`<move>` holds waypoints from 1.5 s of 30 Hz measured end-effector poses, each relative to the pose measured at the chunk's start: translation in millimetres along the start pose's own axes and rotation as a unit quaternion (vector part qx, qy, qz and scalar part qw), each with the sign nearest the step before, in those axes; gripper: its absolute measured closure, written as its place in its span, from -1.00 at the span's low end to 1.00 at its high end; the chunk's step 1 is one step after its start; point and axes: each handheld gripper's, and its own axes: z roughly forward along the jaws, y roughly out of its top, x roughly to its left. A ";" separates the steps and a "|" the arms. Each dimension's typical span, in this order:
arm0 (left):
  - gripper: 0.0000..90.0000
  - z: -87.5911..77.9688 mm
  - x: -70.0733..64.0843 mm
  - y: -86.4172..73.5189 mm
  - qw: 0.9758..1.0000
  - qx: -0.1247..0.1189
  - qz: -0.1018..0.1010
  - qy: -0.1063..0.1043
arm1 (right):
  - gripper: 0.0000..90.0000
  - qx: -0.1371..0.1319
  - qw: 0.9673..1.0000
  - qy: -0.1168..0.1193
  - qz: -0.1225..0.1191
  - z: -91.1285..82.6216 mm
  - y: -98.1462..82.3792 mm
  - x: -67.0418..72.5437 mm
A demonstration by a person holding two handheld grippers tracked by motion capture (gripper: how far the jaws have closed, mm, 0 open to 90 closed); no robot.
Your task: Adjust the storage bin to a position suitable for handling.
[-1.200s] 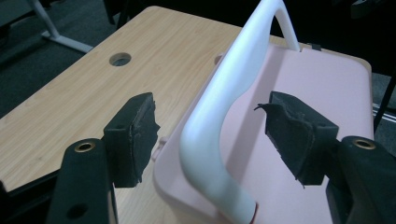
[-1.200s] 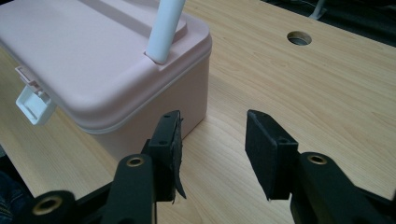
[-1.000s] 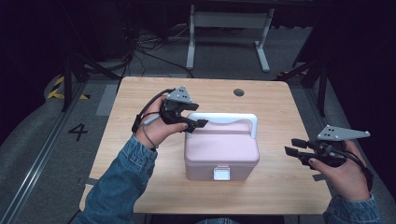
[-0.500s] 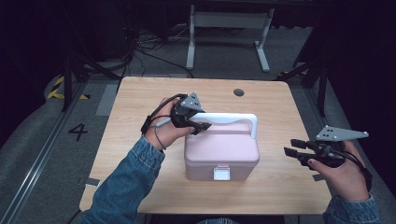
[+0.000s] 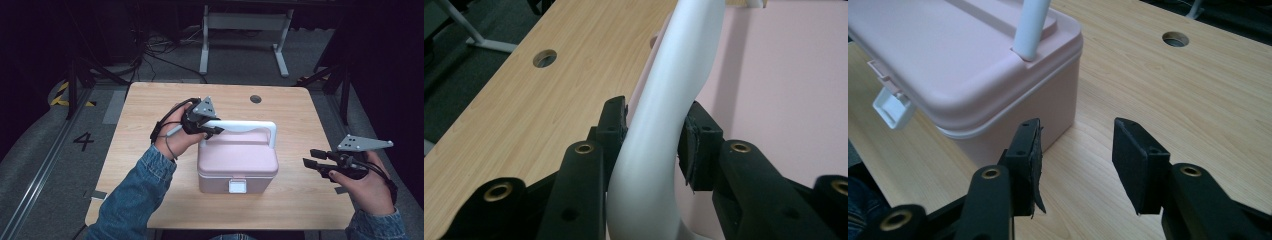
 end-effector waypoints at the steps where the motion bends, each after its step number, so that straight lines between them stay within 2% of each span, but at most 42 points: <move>1: 0.51 -1.8 0.7 0.7 1.000 -0.002 0.001 0.002 | 0.25 0.000 1.000 0.000 0.000 0.0 0.0 0.0; 4: 0.51 -6.1 2.5 3.3 1.000 -0.012 -0.005 0.000 | 0.25 -0.001 1.000 0.003 -0.004 0.2 1.1 1.6; 7: 0.51 -10.4 5.0 6.9 1.000 -0.021 -0.020 -0.002 | 0.25 0.002 1.000 0.002 -0.003 0.8 0.9 1.1; 14: 0.51 -16.8 9.5 12.7 0.999 -0.029 -0.020 0.003 | 0.25 -0.005 1.000 0.014 -0.002 -0.7 2.1 2.7; 21: 0.50 -19.6 16.3 16.0 0.999 -0.037 -0.036 0.002 | 0.24 -0.011 1.000 0.022 -0.006 0.2 4.4 5.4; 26: 0.50 -19.6 20.4 17.5 0.998 -0.043 -0.040 0.002 | 0.24 -0.025 0.998 0.059 -0.009 2.4 9.6 11.0; 29: 0.49 -18.5 23.5 16.6 0.997 -0.051 -0.052 0.001 | 0.34 -0.033 0.996 0.087 -0.017 5.5 14.8 16.9; 33: 0.49 -18.1 27.0 15.7 0.997 -0.053 -0.061 -0.002 | 0.62 -0.042 0.994 0.099 -0.027 13.0 19.7 20.0; 34: 0.49 -17.9 27.5 15.5 0.997 -0.054 -0.063 0.001 | 0.62 -0.042 0.994 0.099 -0.027 13.0 19.7 20.0; 35: 0.49 -17.6 28.3 15.2 0.996 -0.056 -0.065 0.000 | 0.74 -0.048 0.993 0.109 -0.027 17.8 21.1 20.2; 38: 0.49 -17.4 28.6 15.1 0.996 -0.058 -0.061 0.001 | 0.86 -0.060 0.990 0.115 -0.046 26.5 23.1 18.6; 41: 0.49 -17.3 30.4 14.2 0.996 -0.060 -0.059 0.001 | 0.95 -0.081 0.983 0.152 -0.063 38.4 23.6 14.2; 45: 0.49 -17.0 32.4 13.0 0.996 -0.065 -0.063 0.001 | 1.00 -0.091 0.978 0.170 -0.078 51.3 24.1 11.4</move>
